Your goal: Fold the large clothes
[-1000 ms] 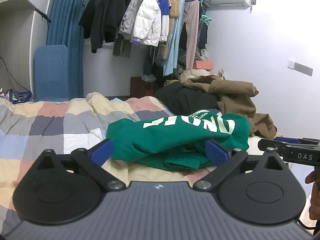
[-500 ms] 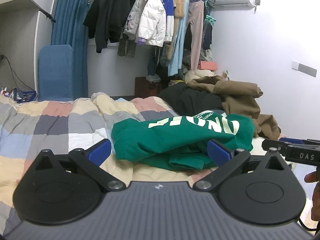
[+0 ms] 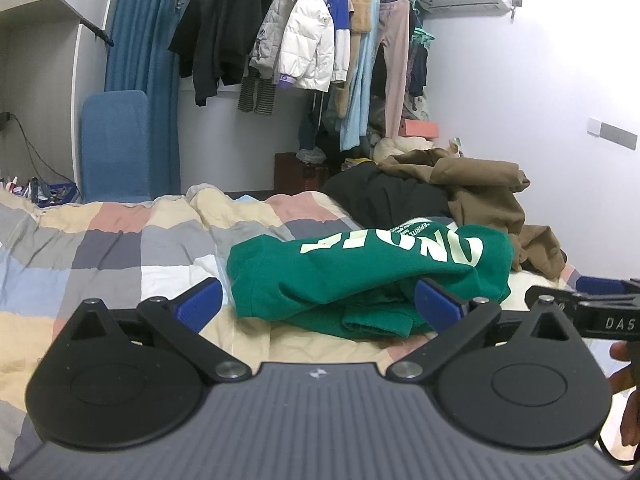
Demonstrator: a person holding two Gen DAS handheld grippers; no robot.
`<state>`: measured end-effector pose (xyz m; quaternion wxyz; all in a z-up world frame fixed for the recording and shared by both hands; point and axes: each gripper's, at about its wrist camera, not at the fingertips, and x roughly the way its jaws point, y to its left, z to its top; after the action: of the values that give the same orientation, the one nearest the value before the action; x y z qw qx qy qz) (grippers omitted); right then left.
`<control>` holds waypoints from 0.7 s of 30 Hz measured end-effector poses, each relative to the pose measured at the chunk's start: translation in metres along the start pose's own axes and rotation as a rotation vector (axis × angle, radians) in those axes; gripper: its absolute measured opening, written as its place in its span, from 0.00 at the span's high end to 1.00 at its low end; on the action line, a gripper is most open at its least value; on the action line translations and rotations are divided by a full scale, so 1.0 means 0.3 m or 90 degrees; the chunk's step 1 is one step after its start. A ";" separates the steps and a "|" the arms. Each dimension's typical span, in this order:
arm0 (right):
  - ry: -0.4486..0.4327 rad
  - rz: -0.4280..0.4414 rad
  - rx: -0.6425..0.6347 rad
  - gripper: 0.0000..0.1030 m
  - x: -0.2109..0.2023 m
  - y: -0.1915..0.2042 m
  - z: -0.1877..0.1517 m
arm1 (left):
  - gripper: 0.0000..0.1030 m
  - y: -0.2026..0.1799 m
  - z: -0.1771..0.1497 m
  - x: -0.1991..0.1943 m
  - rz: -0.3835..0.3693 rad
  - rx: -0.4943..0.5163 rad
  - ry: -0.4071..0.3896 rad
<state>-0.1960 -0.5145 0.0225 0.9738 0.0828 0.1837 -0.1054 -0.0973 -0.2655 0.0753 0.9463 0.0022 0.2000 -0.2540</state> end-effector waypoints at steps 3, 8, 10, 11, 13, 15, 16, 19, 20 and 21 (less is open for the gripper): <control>0.016 0.012 0.018 0.00 0.005 -0.008 -0.008 | 0.00 -0.010 0.000 -0.004 -0.001 0.007 -0.005; 0.015 0.004 0.012 0.00 -0.001 -0.010 -0.013 | 0.00 -0.025 -0.007 -0.002 0.007 0.006 -0.002; 0.015 0.004 0.017 0.00 -0.006 -0.015 -0.013 | 0.00 -0.034 -0.010 0.000 0.010 0.007 0.000; 0.016 0.005 0.019 0.00 -0.008 -0.017 -0.013 | 0.00 -0.033 -0.010 0.000 0.011 0.008 0.000; 0.015 0.002 0.017 0.00 -0.009 -0.018 -0.014 | 0.00 -0.042 -0.014 0.002 0.015 0.013 0.002; 0.018 0.000 0.018 0.00 -0.011 -0.021 -0.018 | 0.00 -0.046 -0.016 0.006 0.015 0.014 0.008; 0.023 -0.001 0.018 0.00 -0.012 -0.020 -0.018 | 0.00 -0.047 -0.016 0.009 0.014 0.014 0.011; 0.026 -0.002 0.020 0.00 -0.014 -0.020 -0.020 | 0.00 -0.048 -0.018 0.012 0.016 0.017 0.011; 0.026 -0.003 0.019 0.00 -0.014 -0.020 -0.020 | 0.00 -0.050 -0.018 0.013 0.016 0.017 0.012; 0.025 -0.003 0.018 0.00 -0.014 -0.020 -0.019 | 0.00 -0.049 -0.018 0.013 0.015 0.014 0.013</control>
<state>-0.2033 -0.5185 0.0181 0.9685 0.0982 0.2014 -0.1089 -0.1033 -0.2797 0.0702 0.9470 0.0177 0.2068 -0.2453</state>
